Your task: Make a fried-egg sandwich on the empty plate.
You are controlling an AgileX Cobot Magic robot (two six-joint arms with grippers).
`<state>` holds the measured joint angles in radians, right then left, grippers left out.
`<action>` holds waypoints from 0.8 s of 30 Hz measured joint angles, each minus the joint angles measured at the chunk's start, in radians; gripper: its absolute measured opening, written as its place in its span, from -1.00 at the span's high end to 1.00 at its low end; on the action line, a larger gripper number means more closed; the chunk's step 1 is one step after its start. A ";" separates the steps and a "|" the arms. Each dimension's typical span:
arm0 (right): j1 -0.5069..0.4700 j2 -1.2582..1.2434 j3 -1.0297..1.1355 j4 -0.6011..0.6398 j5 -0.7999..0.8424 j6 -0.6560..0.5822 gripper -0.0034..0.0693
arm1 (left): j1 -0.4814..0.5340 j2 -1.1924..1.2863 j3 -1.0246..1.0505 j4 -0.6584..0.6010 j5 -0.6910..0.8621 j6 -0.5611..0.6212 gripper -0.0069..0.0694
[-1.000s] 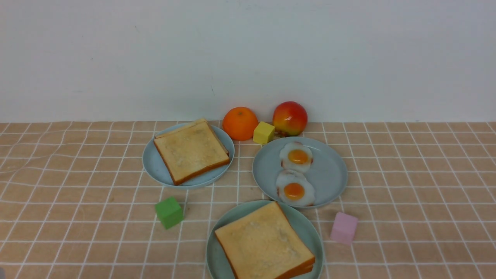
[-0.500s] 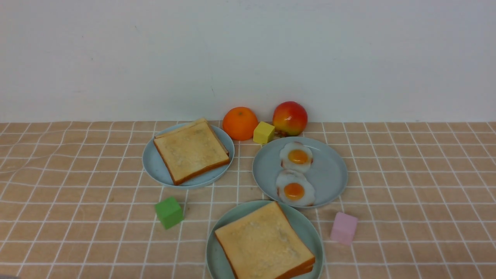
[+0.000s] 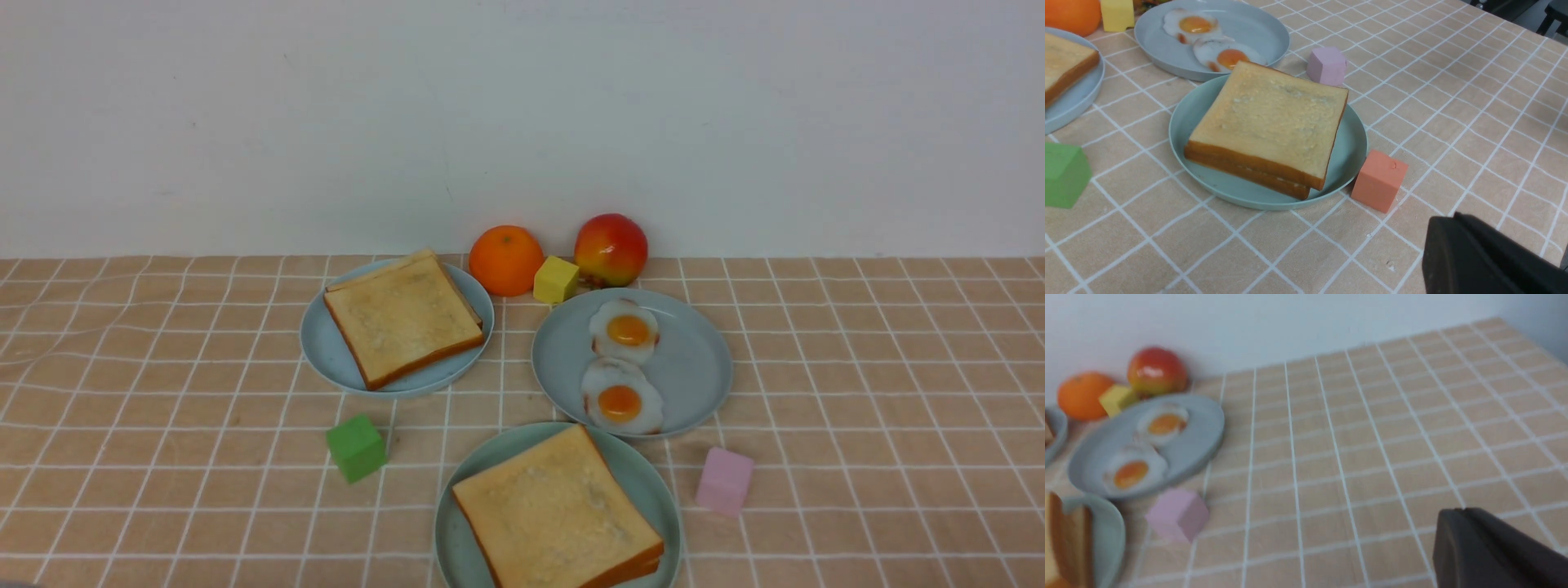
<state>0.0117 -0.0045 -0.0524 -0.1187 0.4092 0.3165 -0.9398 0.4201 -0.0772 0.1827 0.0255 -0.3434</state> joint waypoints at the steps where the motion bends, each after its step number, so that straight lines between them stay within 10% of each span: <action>1: 0.000 -0.005 0.040 -0.001 -0.024 0.000 0.87 | 0.000 0.000 0.000 0.000 0.000 0.000 0.85; 11: 0.000 -0.006 0.076 -0.012 -0.080 -0.001 0.90 | 0.000 0.000 0.001 0.000 0.004 0.000 0.85; 24: 0.000 -0.006 0.070 0.232 -0.031 -0.482 0.95 | 0.000 0.000 0.001 0.000 0.005 0.000 0.82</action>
<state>0.0117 -0.0101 0.0177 0.1135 0.3784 -0.1650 -0.9398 0.4201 -0.0765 0.1827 0.0306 -0.3434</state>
